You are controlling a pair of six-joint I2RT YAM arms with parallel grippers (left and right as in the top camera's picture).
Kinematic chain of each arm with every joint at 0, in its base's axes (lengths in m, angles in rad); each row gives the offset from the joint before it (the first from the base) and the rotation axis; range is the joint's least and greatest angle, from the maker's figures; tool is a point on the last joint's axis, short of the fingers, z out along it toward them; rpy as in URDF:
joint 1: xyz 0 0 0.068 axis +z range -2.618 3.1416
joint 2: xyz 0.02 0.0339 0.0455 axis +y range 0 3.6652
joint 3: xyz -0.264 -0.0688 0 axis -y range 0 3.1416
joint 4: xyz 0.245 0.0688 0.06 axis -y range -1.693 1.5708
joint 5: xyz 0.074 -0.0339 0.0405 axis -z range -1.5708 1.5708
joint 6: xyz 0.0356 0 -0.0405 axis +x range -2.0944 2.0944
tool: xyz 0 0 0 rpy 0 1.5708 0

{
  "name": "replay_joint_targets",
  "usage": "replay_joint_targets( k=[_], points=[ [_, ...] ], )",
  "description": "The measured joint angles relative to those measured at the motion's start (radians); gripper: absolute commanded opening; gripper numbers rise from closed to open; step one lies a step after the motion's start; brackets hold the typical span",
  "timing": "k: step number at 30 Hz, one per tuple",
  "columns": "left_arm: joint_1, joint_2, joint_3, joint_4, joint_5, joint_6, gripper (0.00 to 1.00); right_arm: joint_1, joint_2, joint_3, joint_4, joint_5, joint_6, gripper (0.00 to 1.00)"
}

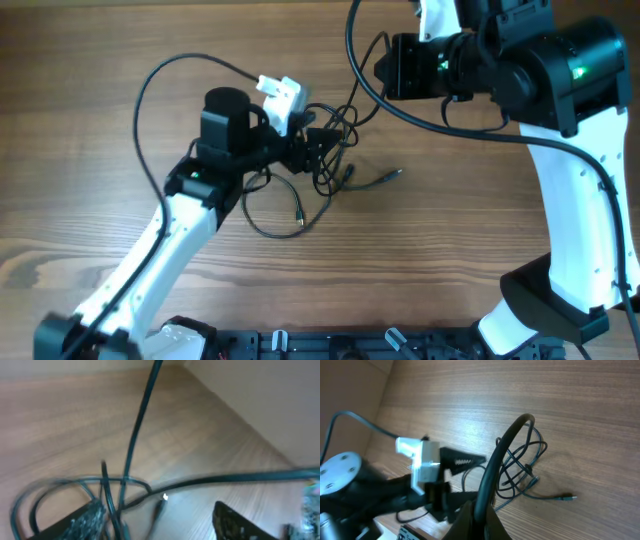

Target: Untangle cables

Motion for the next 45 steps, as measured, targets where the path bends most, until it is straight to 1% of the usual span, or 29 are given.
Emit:
replay_joint_targets(
  k=[4, 6, 7, 8, 9, 10, 11, 15, 18, 22, 26, 28, 31, 34, 39, 45],
  points=[
    [-0.033, 0.076, 0.0, 0.109, -0.008, 0.045, 0.74, 0.0, 0.0, 0.0, -0.003, 0.0, 0.0, 0.05],
    [-0.051, 0.111, 0.0, 0.161, -0.021, 0.059, 0.71, 0.0, 0.0, 0.0, -0.005, 0.0, 0.0, 0.05],
    [-0.059, 0.127, 0.0, 0.185, -0.033, 0.064, 0.66, 0.0, 0.0, 0.0, -0.007, 0.0, 0.0, 0.04],
    [-0.064, 0.138, 0.0, 0.2, -0.045, 0.067, 0.59, 0.0, 0.0, 0.0, -0.011, 0.0, 0.0, 0.05],
    [-0.066, 0.15, 0.0, 0.214, -0.061, 0.07, 0.42, 0.0, 0.0, 0.0, -0.013, 0.0, 0.0, 0.04],
    [-0.066, 0.152, 0.0, 0.218, -0.066, 0.075, 0.11, 0.0, 0.0, 0.0, -0.016, 0.0, -0.004, 0.04],
    [-0.067, 0.161, 0.0, 0.234, -0.1, 0.074, 0.04, 0.0, 0.0, 0.0, -0.019, 0.0, -0.008, 0.04],
    [-0.064, 0.162, 0.0, 0.254, -0.169, 0.089, 0.04, 0.0, 0.0, 0.0, -0.022, 0.002, -0.019, 0.04],
    [-0.055, 0.161, 0.0, 0.261, -0.194, 0.09, 0.04, 0.0, 0.0, 0.0, -0.026, 0.027, -0.018, 0.04],
    [-0.013, 0.11, 0.0, 0.238, -0.25, 0.035, 0.04, 0.0, 0.007, 0.0, -0.032, 0.084, -0.011, 0.04],
    [0.053, -0.048, 0.0, 0.173, -0.318, -0.02, 0.04, 0.0, 0.034, 0.0, -0.038, 0.104, -0.011, 0.04],
    [0.077, -0.168, 0.0, 0.116, -0.356, -0.035, 0.04, 0.0, 0.056, 0.0, -0.041, 0.108, -0.01, 0.04],
    [0.076, -0.301, 0.0, 0.043, -0.412, -0.044, 0.04, 0.0, 0.083, 0.0, -0.039, 0.107, -0.006, 0.05],
    [0.071, -0.424, 0.0, -0.032, -0.511, -0.045, 0.04, 0.012, 0.111, 0.0, -0.032, 0.084, 0.002, 0.04],
    [0.056, -0.551, -0.008, -0.06, -0.663, -0.044, 0.04, 0.042, 0.131, 0.002, -0.02, 0.007, 0.012, 0.04],
    [0.047, -0.643, -0.017, -0.13, -0.737, -0.044, 0.04, 0.056, 0.131, 0.017, -0.021, -0.034, 0.014, 0.04]
  ],
)
